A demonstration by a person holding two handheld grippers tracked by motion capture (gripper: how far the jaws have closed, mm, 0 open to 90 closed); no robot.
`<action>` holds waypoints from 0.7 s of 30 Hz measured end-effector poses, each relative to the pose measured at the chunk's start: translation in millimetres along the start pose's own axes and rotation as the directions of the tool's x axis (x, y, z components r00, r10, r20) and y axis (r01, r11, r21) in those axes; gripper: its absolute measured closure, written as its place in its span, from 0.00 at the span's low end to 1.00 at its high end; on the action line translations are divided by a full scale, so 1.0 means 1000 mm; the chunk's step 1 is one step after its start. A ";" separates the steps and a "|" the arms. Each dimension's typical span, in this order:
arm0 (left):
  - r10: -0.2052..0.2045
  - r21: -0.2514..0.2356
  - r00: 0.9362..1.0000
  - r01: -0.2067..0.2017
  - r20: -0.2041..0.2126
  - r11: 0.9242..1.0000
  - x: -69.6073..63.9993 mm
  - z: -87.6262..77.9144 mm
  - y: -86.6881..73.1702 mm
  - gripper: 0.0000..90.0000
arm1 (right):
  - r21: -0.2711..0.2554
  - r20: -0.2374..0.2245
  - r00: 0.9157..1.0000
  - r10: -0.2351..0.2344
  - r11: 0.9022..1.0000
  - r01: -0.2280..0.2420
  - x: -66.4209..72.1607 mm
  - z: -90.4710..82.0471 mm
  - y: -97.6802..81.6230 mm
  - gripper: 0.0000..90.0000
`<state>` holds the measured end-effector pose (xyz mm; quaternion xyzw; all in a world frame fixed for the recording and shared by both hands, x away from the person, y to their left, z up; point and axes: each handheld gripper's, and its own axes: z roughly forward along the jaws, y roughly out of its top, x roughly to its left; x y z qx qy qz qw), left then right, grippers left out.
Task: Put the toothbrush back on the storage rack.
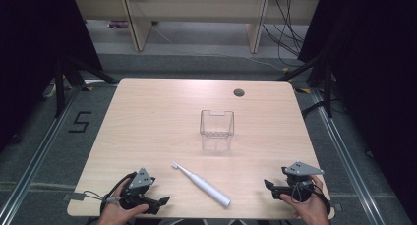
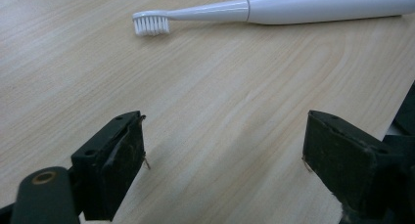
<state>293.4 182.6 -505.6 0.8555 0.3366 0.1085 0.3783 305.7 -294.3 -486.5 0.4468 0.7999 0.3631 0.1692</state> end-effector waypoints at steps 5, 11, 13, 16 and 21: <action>-0.004 0.004 1.000 0.004 0.008 1.000 0.000 0.000 0.000 0.17 | 0.005 -0.007 1.000 -0.024 1.000 0.024 0.002 0.002 0.001 0.23; -0.005 0.006 1.000 0.005 -0.003 1.000 0.002 0.001 -0.001 0.17 | 0.037 -0.028 0.999 -0.043 0.998 0.044 0.009 0.003 0.007 0.25; -0.030 -0.006 1.000 0.030 0.006 1.000 0.000 0.001 -0.001 0.17 | 0.060 -0.028 0.999 -0.032 0.998 0.034 0.012 0.002 0.012 0.26; -0.032 -0.008 0.999 0.032 0.008 0.999 0.000 0.001 -0.001 0.17 | 0.050 -0.034 0.998 -0.059 0.997 0.061 0.013 0.004 0.019 0.27; -0.006 0.006 1.000 0.006 -0.002 1.000 0.003 0.001 -0.001 0.17 | 0.078 -0.050 0.997 -0.065 0.995 0.069 0.021 0.005 0.029 0.28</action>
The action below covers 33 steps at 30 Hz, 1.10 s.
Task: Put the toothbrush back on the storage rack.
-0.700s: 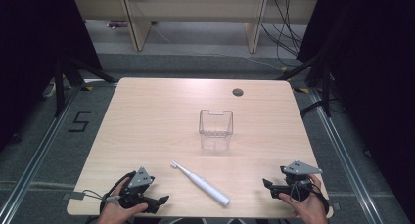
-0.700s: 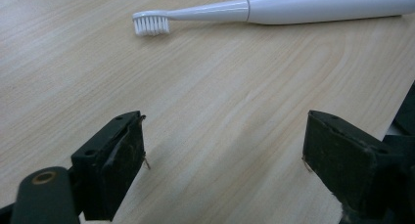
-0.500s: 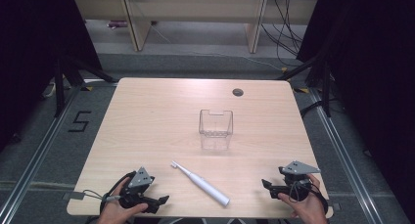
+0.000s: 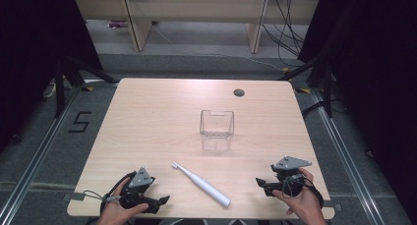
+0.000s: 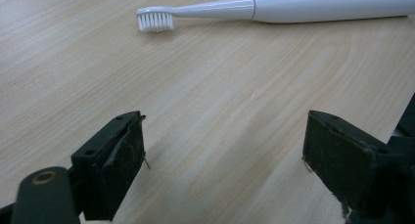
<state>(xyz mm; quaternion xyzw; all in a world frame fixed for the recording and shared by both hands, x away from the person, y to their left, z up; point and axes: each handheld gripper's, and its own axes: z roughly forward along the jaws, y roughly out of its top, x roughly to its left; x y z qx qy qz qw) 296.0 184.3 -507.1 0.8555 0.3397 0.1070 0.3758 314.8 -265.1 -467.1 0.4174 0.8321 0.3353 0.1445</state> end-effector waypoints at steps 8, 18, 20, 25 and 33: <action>-0.014 -0.006 1.000 0.014 0.002 1.000 0.000 0.000 0.000 0.17 | 0.027 -0.027 0.998 -0.056 0.998 0.057 0.014 0.008 0.024 0.29; -0.011 -0.004 1.000 0.011 0.007 1.000 0.000 0.000 0.000 0.17 | 0.040 -0.107 0.969 -0.223 0.973 0.229 0.044 0.031 0.060 0.36; -0.010 -0.005 1.000 0.010 0.004 1.000 0.000 0.000 0.000 0.17 | 0.051 -0.129 0.964 -0.235 0.969 0.243 0.052 0.035 0.066 0.37; -0.030 -0.017 0.999 0.030 0.015 0.999 -0.002 0.000 0.000 0.17 | 0.073 -0.184 0.942 -0.280 0.952 0.297 0.071 0.045 0.080 0.39; -0.026 -0.013 1.000 0.026 0.016 1.000 -0.002 0.000 0.000 0.17 | 0.135 -0.227 0.918 -0.324 0.924 0.359 0.091 0.062 0.093 0.40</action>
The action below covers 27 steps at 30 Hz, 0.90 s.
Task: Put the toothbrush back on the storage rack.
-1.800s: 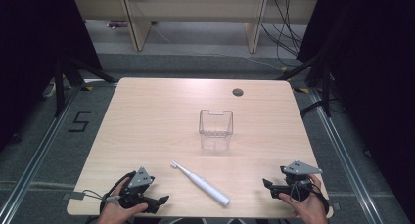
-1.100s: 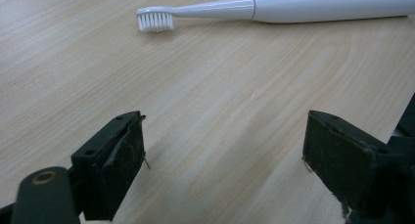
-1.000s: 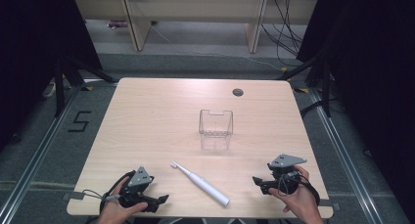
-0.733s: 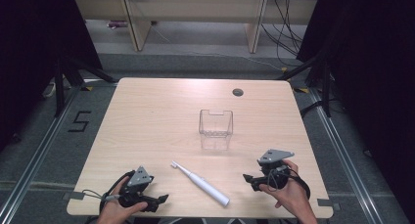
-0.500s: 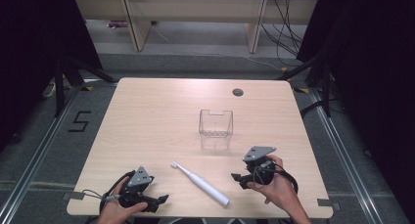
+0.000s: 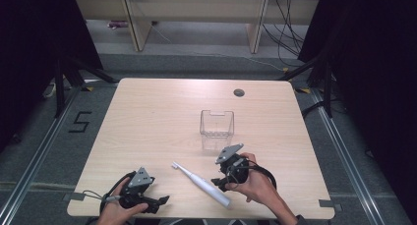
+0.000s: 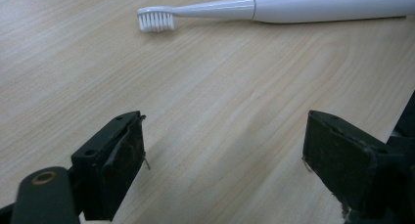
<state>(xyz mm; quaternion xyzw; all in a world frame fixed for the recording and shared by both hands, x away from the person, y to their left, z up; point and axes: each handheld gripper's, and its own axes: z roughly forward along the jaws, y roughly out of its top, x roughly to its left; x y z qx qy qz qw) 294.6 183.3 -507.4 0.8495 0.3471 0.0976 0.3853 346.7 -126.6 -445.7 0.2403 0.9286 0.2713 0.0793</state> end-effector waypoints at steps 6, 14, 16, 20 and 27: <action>-0.001 -0.002 1.000 0.001 0.001 1.000 0.000 0.000 0.000 0.17 | 0.044 -0.014 1.000 -0.014 0.999 0.014 0.006 0.007 0.011 0.39; -0.004 0.001 1.000 0.004 0.003 1.000 0.000 0.000 0.000 0.17 | 0.084 -0.046 0.998 -0.053 0.995 0.057 0.013 0.021 0.022 0.39; 0.003 0.005 1.000 -0.003 0.005 1.000 0.000 0.000 0.000 0.17 | 0.095 -0.050 0.997 -0.055 0.994 0.060 0.013 0.024 0.024 0.39; 0.002 0.005 1.000 -0.002 0.006 1.000 0.000 0.000 0.000 0.17 | 0.121 -0.065 0.996 -0.056 0.991 0.064 0.016 0.031 0.029 0.39; 0.003 0.005 1.000 -0.003 0.007 1.000 -0.001 0.000 0.000 0.17 | 0.176 -0.075 0.995 -0.061 0.982 0.074 0.017 0.047 0.037 0.41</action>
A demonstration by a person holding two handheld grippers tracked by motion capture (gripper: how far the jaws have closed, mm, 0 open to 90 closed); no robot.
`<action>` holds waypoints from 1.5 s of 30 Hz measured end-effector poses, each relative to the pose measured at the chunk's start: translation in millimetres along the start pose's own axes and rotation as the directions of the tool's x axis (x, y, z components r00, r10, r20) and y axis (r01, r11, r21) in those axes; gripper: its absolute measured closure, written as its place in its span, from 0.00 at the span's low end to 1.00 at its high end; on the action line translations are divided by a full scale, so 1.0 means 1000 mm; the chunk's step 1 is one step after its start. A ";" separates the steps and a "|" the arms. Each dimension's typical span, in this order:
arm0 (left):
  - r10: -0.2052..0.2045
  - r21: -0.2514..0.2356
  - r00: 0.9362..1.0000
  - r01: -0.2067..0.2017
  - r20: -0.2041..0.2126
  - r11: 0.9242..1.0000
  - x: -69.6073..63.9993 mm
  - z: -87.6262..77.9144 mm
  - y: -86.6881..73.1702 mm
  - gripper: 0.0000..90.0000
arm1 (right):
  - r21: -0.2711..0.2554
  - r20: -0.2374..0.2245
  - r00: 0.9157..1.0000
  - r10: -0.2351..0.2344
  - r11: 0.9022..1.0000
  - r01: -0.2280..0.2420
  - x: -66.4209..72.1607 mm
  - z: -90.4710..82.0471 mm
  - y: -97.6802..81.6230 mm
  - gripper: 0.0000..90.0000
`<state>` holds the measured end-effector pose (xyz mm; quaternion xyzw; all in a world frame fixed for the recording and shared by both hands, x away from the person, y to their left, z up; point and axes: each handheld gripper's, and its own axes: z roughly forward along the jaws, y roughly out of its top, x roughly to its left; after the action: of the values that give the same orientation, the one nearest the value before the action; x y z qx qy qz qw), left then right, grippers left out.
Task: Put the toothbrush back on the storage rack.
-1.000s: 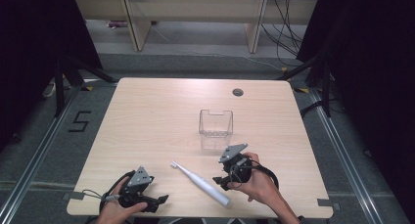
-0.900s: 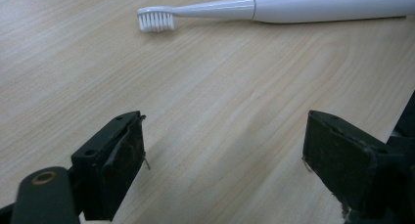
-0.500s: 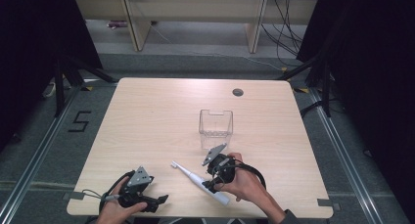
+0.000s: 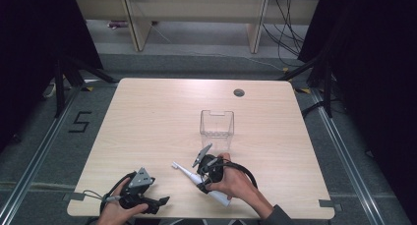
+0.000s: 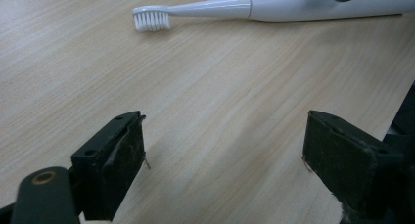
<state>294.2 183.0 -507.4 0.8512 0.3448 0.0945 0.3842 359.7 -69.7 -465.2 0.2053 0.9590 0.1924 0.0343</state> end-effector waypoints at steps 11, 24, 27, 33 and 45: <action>0.026 0.010 1.000 -0.026 -0.011 1.000 0.002 -0.001 0.001 0.17 | 0.051 -0.016 1.000 0.023 0.998 -0.023 -0.001 0.008 0.002 0.47; 0.017 0.007 1.000 -0.017 -0.008 1.000 0.001 -0.001 0.000 0.17 | 0.103 -0.020 1.000 0.021 0.995 -0.019 -0.005 0.016 0.004 0.56; -0.001 -0.002 1.000 0.001 0.001 1.000 0.000 0.000 0.000 0.17 | 0.106 -0.037 0.999 0.015 0.994 -0.011 -0.006 0.019 0.005 0.57; -0.003 -0.005 1.000 0.003 0.004 1.000 -0.001 0.001 0.000 0.17 | 0.117 -0.034 0.999 -0.040 0.992 0.044 -0.010 0.019 0.006 0.62; 0.000 0.002 1.000 0.000 0.004 1.000 -0.001 0.001 0.000 0.17 | 0.212 -0.051 0.997 -0.051 0.975 0.060 -0.008 0.020 0.013 0.69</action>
<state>293.8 182.0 -508.0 0.8517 0.3442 0.0924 0.3842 374.7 -54.6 -478.3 0.1766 0.9799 0.0921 -0.0041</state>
